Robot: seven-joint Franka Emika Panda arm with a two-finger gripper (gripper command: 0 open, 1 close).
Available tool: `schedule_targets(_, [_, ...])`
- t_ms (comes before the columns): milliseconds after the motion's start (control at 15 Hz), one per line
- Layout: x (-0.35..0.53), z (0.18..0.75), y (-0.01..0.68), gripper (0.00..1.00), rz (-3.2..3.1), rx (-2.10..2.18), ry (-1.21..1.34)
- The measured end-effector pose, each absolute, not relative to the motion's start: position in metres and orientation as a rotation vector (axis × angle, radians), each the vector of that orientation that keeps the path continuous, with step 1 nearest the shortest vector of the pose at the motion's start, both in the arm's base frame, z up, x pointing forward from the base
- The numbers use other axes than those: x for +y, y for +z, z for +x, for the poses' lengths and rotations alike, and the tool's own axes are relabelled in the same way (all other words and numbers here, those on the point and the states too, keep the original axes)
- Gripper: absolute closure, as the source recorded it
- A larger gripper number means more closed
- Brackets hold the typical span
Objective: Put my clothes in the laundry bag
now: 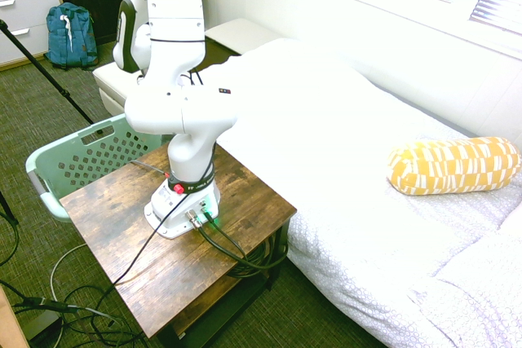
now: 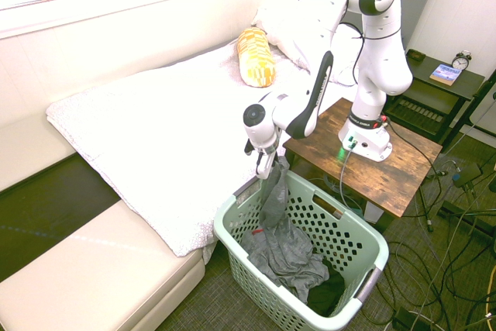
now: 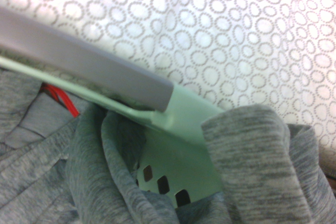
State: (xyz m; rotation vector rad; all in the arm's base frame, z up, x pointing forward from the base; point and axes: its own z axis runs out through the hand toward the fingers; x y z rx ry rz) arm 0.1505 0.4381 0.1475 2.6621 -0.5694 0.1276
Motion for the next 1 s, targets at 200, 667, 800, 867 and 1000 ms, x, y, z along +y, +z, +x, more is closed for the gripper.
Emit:
schedule_targets(200, [0.444,0.131,0.142,1.0,2.676,-0.521,0.129])
schedule_targets(667, [0.438,0.115,0.118,0.0,2.65,-0.434,0.152])
schedule_targets(800, [0.439,0.109,0.116,0.0,2.649,-0.415,0.159])
schedule_targets(867, [0.439,0.109,0.116,0.0,2.648,-0.417,0.161])
schedule_targets(1000, [0.441,0.11,0.117,0.0,2.652,-0.422,0.16])
